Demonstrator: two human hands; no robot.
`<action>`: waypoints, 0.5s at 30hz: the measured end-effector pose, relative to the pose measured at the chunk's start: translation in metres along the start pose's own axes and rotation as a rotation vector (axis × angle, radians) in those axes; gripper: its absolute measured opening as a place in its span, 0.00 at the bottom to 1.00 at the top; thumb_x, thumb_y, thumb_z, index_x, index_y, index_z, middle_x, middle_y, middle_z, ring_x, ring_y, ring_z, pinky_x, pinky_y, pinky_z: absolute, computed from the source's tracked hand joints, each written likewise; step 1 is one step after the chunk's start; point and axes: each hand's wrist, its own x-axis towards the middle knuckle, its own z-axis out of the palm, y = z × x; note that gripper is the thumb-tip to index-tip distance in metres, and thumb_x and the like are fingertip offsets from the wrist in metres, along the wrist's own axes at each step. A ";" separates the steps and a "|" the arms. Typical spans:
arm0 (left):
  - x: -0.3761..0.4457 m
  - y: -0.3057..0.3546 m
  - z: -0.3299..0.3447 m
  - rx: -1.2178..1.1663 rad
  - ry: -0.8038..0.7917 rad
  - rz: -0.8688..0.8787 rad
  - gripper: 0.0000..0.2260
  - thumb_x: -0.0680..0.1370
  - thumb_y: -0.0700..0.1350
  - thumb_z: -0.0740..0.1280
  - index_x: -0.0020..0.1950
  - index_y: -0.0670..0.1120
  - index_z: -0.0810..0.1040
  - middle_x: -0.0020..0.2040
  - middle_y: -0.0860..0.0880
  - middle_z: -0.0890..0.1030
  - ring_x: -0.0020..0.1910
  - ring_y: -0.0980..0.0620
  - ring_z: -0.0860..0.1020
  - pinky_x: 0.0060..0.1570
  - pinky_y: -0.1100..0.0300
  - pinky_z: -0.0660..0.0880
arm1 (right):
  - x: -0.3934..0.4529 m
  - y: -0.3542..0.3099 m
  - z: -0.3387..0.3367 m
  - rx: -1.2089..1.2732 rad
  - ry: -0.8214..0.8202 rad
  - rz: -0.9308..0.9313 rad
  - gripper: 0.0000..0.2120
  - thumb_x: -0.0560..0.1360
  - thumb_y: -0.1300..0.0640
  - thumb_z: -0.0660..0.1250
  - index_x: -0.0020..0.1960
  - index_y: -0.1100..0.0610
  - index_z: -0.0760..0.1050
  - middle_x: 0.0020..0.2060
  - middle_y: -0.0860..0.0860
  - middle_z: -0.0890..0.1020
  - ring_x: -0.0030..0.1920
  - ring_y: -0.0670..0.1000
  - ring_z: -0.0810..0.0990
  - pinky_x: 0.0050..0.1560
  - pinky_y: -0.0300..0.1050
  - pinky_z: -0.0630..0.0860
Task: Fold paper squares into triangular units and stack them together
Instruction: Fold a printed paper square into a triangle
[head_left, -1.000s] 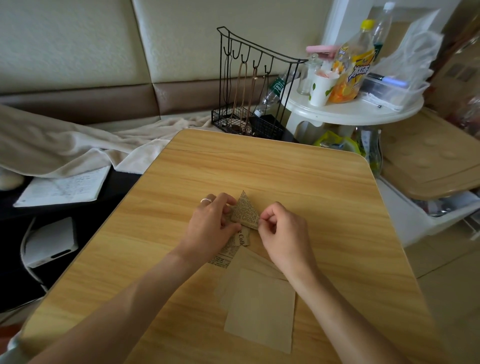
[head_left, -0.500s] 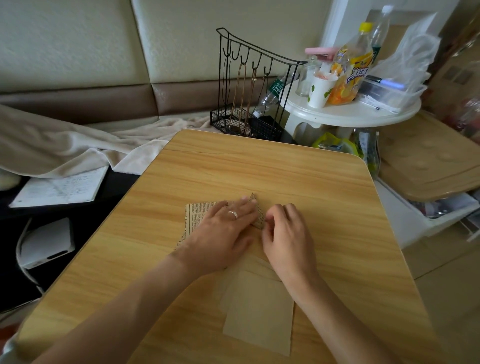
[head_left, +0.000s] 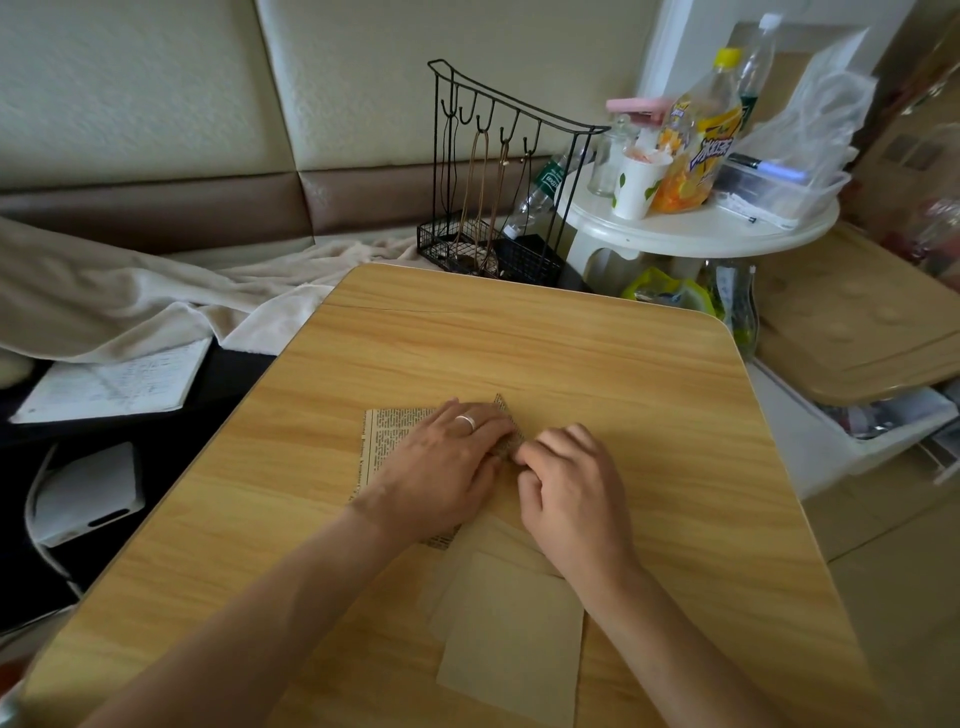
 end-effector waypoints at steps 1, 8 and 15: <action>0.000 0.000 0.002 0.023 -0.006 -0.008 0.19 0.84 0.47 0.60 0.75 0.48 0.72 0.75 0.51 0.72 0.79 0.51 0.63 0.80 0.53 0.51 | 0.000 0.000 0.001 0.007 -0.001 0.005 0.08 0.69 0.70 0.67 0.39 0.59 0.79 0.36 0.52 0.77 0.41 0.56 0.75 0.42 0.53 0.76; -0.003 -0.002 0.008 0.099 -0.043 -0.062 0.24 0.84 0.52 0.57 0.80 0.50 0.63 0.81 0.55 0.63 0.83 0.55 0.50 0.81 0.50 0.47 | 0.000 0.000 0.007 0.025 -0.075 0.081 0.13 0.72 0.66 0.65 0.55 0.59 0.79 0.47 0.52 0.77 0.50 0.54 0.75 0.53 0.48 0.75; -0.003 -0.004 0.010 0.129 -0.084 -0.080 0.26 0.85 0.54 0.52 0.83 0.51 0.58 0.83 0.55 0.56 0.83 0.57 0.43 0.81 0.49 0.41 | 0.004 0.002 0.012 -0.032 -0.142 0.060 0.20 0.77 0.61 0.61 0.67 0.62 0.79 0.52 0.54 0.74 0.52 0.55 0.74 0.55 0.50 0.77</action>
